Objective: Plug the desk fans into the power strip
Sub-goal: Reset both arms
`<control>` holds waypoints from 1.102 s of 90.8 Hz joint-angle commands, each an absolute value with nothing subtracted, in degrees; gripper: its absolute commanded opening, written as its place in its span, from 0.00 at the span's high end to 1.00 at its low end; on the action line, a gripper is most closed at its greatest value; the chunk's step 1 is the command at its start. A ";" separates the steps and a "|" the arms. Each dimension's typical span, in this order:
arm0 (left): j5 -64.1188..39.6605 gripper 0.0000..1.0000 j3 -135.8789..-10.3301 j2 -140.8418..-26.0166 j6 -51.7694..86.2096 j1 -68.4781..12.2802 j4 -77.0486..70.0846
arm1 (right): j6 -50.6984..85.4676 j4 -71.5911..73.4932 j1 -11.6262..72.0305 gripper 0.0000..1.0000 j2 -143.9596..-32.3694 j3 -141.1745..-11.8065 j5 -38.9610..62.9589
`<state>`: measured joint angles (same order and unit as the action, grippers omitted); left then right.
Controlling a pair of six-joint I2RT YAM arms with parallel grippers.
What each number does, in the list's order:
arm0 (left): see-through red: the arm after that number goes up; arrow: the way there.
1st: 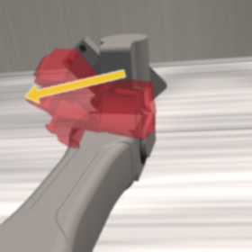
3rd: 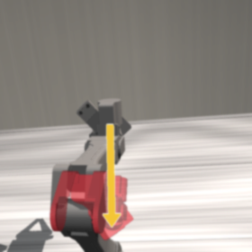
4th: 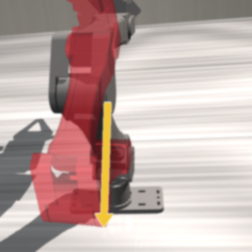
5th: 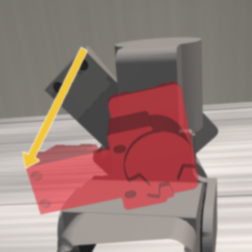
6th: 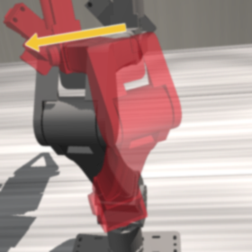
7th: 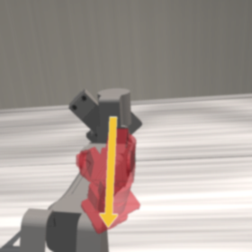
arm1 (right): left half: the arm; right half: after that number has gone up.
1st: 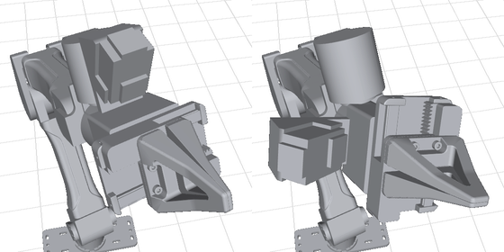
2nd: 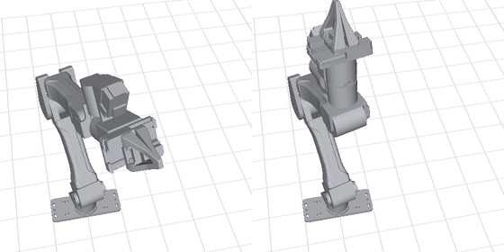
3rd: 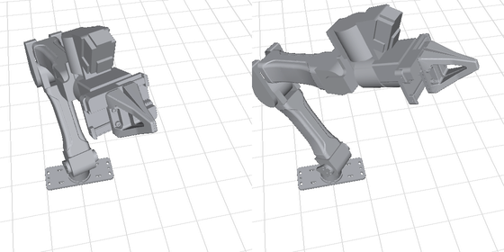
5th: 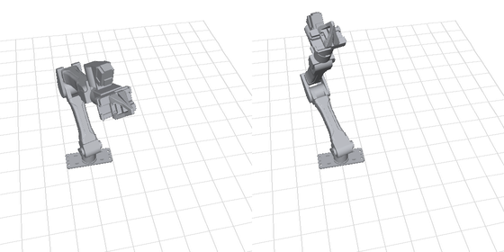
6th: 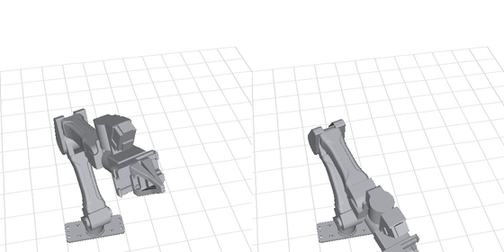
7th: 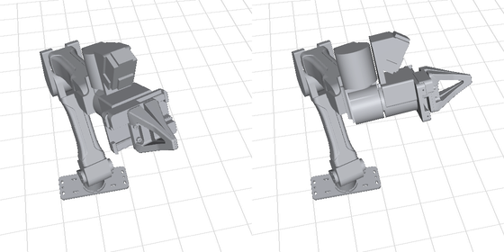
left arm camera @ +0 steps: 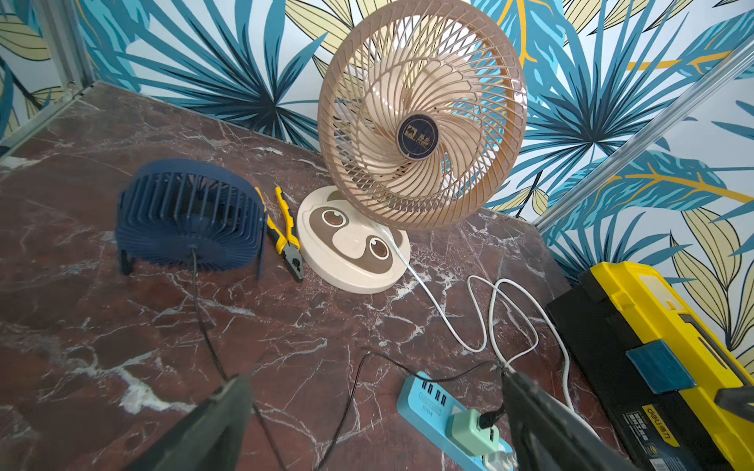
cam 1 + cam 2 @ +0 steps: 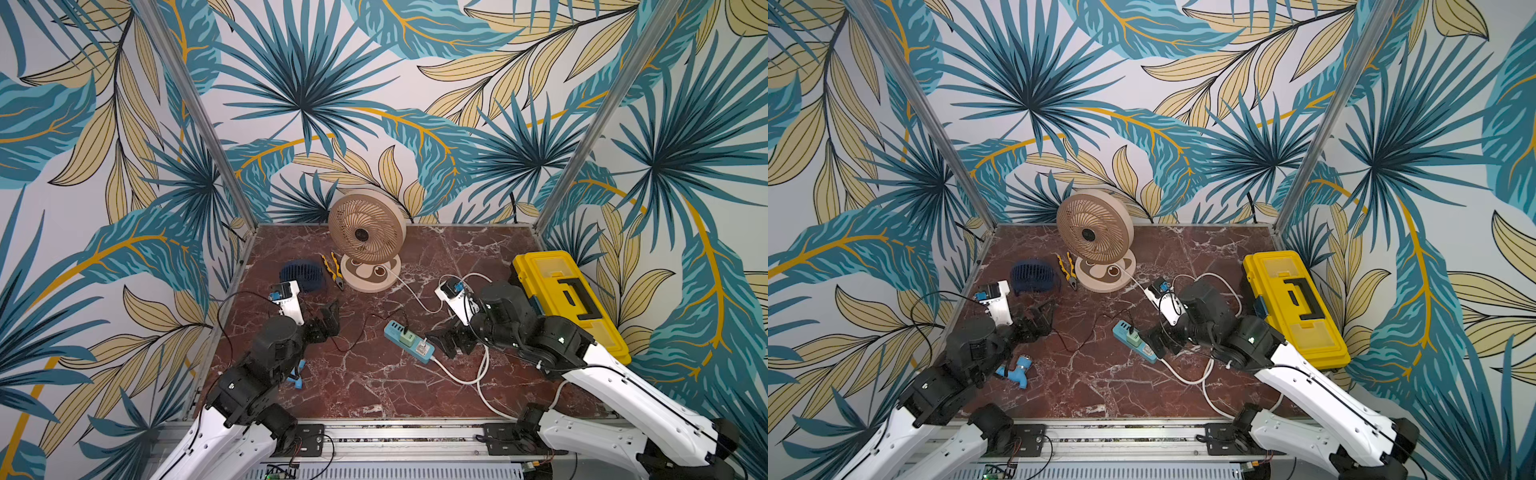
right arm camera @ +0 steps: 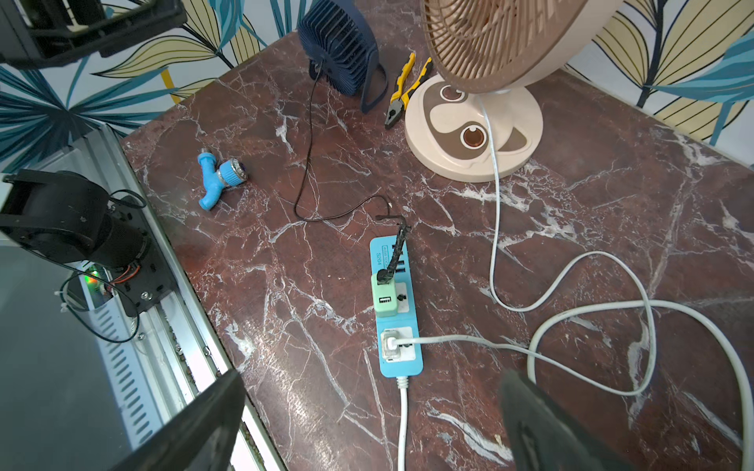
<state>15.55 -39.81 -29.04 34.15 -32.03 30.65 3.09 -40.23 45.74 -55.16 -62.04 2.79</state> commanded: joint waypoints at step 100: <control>29.28 0.00 -31.29 -45.62 16.55 -27.81 7.85 | 8.46 -8.87 22.77 0.00 -50.58 -35.73 -12.35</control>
<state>27.27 -32.64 -44.73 20.21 -29.95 13.04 6.52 -16.27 25.69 -51.22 -38.44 -12.99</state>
